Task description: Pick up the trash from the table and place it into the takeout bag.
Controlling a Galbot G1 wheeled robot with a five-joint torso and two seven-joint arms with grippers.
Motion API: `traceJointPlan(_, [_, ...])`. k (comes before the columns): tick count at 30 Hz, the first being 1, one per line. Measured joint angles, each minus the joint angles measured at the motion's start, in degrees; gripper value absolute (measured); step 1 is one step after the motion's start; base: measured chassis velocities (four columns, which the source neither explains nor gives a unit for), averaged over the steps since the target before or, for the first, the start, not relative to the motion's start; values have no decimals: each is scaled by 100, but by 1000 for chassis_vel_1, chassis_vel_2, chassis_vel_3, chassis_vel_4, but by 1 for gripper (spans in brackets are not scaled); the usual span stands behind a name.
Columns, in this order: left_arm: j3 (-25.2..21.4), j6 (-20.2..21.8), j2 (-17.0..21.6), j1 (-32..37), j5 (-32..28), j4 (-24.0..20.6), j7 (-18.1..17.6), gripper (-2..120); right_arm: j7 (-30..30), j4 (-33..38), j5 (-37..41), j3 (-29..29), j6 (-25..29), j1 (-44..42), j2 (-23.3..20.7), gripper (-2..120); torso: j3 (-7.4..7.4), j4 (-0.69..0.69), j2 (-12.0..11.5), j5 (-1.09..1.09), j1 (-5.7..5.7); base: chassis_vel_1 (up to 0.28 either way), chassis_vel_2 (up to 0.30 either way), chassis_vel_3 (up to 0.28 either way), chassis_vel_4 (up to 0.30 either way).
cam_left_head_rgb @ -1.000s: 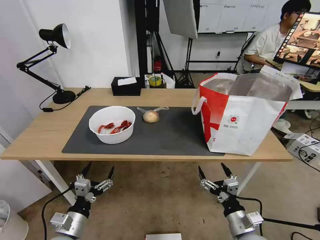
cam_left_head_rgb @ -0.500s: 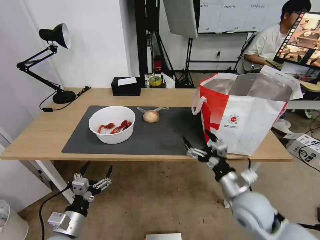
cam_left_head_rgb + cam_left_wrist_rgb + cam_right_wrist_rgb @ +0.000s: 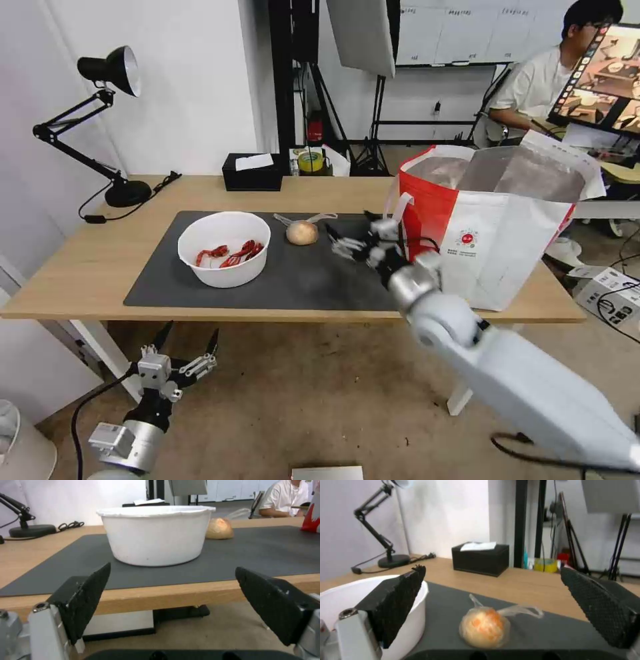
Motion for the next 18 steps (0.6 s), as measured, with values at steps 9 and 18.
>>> traceJointPlan(9, [-25,-26,2,-9,-79,71,77,100,174,-2224,282,-768,-339,1234,1496,100,0,1,0,0,-1,0,0,0,0])
traceJointPlan(18, [-164,-53,69,36,-217,50,162,100,-138,-3917,-53,-816,-769,1754,2477,100,-1,1,0,1,-1,0,0,0,0])
